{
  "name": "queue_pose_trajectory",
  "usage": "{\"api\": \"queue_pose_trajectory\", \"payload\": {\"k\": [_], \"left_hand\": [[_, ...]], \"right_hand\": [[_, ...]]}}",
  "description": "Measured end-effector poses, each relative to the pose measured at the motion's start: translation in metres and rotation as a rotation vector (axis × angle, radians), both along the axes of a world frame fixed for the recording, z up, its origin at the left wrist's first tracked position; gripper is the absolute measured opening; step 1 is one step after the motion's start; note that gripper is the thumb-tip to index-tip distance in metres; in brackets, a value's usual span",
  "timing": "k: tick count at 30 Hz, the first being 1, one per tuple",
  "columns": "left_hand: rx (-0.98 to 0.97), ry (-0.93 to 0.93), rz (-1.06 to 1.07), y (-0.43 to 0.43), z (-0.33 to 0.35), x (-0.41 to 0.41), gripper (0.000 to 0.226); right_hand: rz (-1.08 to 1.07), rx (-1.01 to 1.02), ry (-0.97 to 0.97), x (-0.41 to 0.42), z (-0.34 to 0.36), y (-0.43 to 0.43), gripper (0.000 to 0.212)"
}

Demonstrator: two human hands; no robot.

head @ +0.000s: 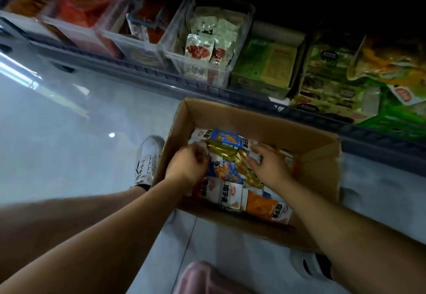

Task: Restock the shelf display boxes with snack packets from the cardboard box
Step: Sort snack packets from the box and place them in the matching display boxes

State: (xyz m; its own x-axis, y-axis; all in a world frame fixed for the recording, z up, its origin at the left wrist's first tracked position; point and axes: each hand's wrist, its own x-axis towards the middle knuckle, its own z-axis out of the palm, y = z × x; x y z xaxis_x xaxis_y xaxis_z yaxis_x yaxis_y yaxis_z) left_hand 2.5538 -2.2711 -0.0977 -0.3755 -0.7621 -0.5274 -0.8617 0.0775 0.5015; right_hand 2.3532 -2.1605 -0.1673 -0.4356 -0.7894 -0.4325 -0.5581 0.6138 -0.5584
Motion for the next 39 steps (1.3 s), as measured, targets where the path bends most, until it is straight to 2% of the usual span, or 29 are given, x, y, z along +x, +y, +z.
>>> {"api": "queue_pose_trajectory", "payload": {"k": [6, 9, 12, 15, 17, 21, 22, 24, 25, 27, 29, 31, 34, 39], "left_hand": [[0.067, 0.008, 0.084, -0.006, -0.016, 0.001, 0.018], [0.093, 0.024, 0.104, -0.006, -0.019, 0.000, 0.019], [0.075, 0.046, 0.113, -0.005, -0.020, -0.002, 0.019], [0.057, 0.066, 0.096, -0.003, -0.022, -0.006, 0.020], [0.104, 0.102, 0.071, 0.000, -0.023, -0.008, 0.031], [0.414, 0.224, 0.056, 0.014, -0.023, -0.016, 0.053], [0.464, 0.236, 0.055, 0.017, -0.025, -0.018, 0.050], [0.518, 0.243, 0.060, 0.022, -0.024, -0.020, 0.025], [0.523, 0.247, 0.081, 0.022, -0.023, -0.021, 0.014], [0.518, 0.239, 0.176, 0.019, -0.024, -0.021, 0.011], [0.491, 0.205, 0.268, 0.014, -0.026, -0.016, 0.014], [0.454, 0.178, 0.325, 0.009, -0.030, -0.010, 0.022], [0.458, 0.172, 0.405, 0.009, -0.035, -0.005, 0.028], [0.494, 0.198, 0.422, 0.012, -0.038, -0.009, 0.032]], "right_hand": [[-0.724, 0.088, -0.341, 0.014, -0.020, -0.032, 0.039], [-0.909, 0.026, -0.496, 0.015, -0.026, -0.043, 0.022], [-0.992, -0.080, -0.654, 0.012, -0.022, -0.039, 0.010], [-0.845, -0.100, -0.718, 0.006, -0.009, -0.017, 0.012], [-0.696, -0.051, -0.728, 0.002, 0.002, -0.001, 0.014], [-0.498, -0.028, -0.795, -0.003, 0.022, 0.017, 0.016], [-0.472, -0.040, -0.804, -0.003, 0.026, 0.017, 0.017], [-0.417, -0.062, -0.802, -0.003, 0.034, 0.015, 0.018], [-0.388, -0.057, -0.769, -0.004, 0.036, 0.013, 0.018], [-0.358, -0.037, -0.572, -0.011, 0.032, 0.012, 0.019], [-0.348, -0.025, -0.282, -0.023, 0.021, 0.017, 0.018], [-0.332, 0.023, -0.108, -0.034, 0.008, 0.026, 0.023], [-0.212, 0.157, -0.020, -0.037, -0.003, 0.032, 0.035], [0.003, 0.215, 0.030, -0.030, -0.019, 0.025, 0.049]]}}
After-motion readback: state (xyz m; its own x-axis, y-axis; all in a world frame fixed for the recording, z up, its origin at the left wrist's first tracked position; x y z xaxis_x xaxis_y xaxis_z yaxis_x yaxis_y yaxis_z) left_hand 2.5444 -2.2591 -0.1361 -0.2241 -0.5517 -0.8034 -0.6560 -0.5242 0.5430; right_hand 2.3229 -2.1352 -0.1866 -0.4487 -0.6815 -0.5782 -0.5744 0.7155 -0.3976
